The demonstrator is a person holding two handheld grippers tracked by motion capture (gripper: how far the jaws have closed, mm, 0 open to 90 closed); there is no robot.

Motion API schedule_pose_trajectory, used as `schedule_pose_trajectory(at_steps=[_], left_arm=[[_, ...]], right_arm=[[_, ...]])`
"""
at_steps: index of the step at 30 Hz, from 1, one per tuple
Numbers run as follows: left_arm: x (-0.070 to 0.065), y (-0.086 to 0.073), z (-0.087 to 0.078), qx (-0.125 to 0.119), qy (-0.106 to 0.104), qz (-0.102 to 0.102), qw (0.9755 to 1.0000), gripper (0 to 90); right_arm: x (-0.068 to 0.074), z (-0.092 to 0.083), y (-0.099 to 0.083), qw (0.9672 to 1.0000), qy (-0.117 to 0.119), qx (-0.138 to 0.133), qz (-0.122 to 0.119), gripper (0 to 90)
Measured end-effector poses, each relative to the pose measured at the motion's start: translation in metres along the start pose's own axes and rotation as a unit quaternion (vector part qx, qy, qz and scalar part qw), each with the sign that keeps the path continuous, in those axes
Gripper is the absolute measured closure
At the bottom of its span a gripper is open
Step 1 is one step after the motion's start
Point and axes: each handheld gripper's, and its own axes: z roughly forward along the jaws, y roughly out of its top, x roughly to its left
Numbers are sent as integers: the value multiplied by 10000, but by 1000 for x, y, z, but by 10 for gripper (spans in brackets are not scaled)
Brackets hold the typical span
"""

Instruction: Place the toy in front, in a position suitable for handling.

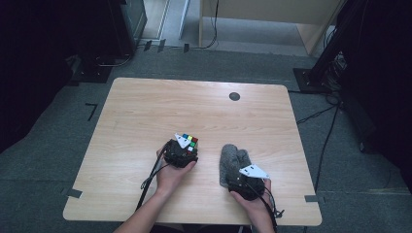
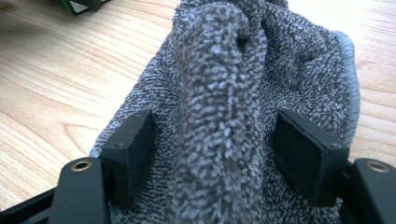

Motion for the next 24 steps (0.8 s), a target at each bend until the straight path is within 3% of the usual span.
schedule_pose_trajectory(at_steps=[7, 10, 12, 16, 20, 24], left_arm=[[12, -4, -20, -366, -374, 383, 9979, 341], [21, -9, -40, -606, -542, 608, 9948, 342], [26, -13, -50, -687, -654, 679, 9932, 342], [37, -23, -69, -767, -838, 763, 9906, 343], [46, -28, -86, -766, -893, 763, 9901, 342], [47, -32, -98, -782, -953, 783, 9893, 341]], right_arm=[[1, 0, 0, 9999, -126, -5, -40, 257], [2, -1, -1, 9999, -153, -13, -52, 232], [0, -2, 0, 10000, -26, -30, 37, 166], [-3, -14, 2, 9993, 55, -199, 319, 164], [1, -34, 18, 9983, -144, -524, 210, 166], [-1, -42, 38, 9984, -228, -463, 218, 157]])
